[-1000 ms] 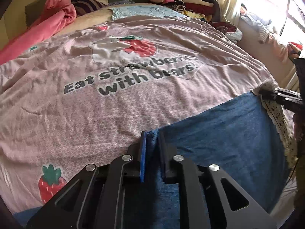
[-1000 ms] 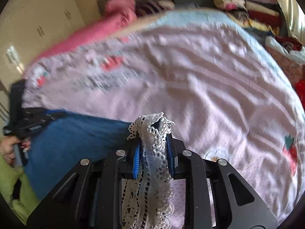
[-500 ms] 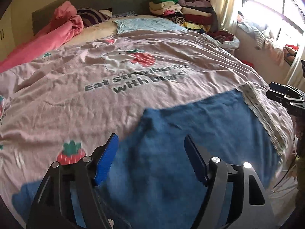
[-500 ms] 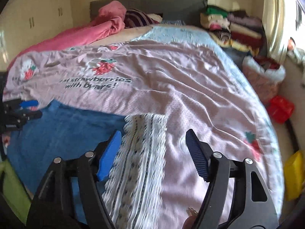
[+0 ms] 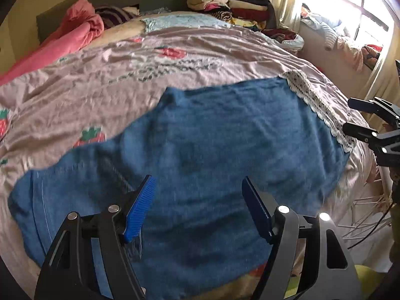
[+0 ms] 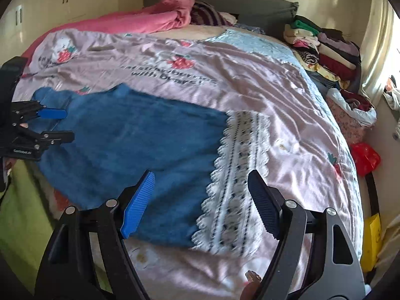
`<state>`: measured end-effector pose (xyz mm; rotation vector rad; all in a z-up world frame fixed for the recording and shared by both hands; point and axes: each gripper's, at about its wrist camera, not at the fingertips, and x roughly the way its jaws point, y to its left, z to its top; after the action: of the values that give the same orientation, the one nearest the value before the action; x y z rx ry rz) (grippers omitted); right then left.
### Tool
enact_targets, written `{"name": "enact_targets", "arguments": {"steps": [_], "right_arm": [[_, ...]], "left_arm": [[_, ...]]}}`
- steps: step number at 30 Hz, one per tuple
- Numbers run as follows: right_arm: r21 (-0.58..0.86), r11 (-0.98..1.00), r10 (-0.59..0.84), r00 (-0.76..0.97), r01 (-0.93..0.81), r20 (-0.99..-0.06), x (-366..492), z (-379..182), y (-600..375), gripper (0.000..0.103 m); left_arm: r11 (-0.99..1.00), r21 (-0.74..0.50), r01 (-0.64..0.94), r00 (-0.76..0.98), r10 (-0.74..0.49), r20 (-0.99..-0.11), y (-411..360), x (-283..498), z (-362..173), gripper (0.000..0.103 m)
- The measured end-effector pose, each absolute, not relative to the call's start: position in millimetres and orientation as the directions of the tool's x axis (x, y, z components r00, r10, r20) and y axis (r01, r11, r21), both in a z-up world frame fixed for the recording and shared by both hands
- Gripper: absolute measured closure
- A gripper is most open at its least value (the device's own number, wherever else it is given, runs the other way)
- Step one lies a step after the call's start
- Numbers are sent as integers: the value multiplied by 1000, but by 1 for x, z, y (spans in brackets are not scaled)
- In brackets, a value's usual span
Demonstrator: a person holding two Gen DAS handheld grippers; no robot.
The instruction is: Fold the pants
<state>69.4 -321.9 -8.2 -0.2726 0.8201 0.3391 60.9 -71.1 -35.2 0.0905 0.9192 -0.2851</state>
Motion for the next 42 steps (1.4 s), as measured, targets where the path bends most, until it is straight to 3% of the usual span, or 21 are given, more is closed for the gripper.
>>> {"name": "enact_targets", "arguments": {"steps": [20,26,32,33,34,42], "right_arm": [[-33,923,178,503,-382,-846,74,-62,-328,33],[56,922,276,549,-383,-789,66,-39,-343,33],[29,953,219,622,-301,-752,60,-11,-371,28],[30,957,214,630,-289,-747,59,-8,-375,27],[35,960,211,638,-277,-740,59,-6,-380,26],[64,974,197,683,-216,-703,51,5,-411,23]], "left_arm": [[967,-3,255,532,-143,-834,-63,62,-64,31],[962,-8,274,558,-166,-813,-69,59,-49,32],[946,27,324,611,-187,-770,-95,58,-12,32],[943,31,331,613,-190,-767,-99,59,-8,25],[942,36,334,616,-189,-765,-103,61,-3,4],[926,74,369,645,-198,-738,-134,68,19,5]]}}
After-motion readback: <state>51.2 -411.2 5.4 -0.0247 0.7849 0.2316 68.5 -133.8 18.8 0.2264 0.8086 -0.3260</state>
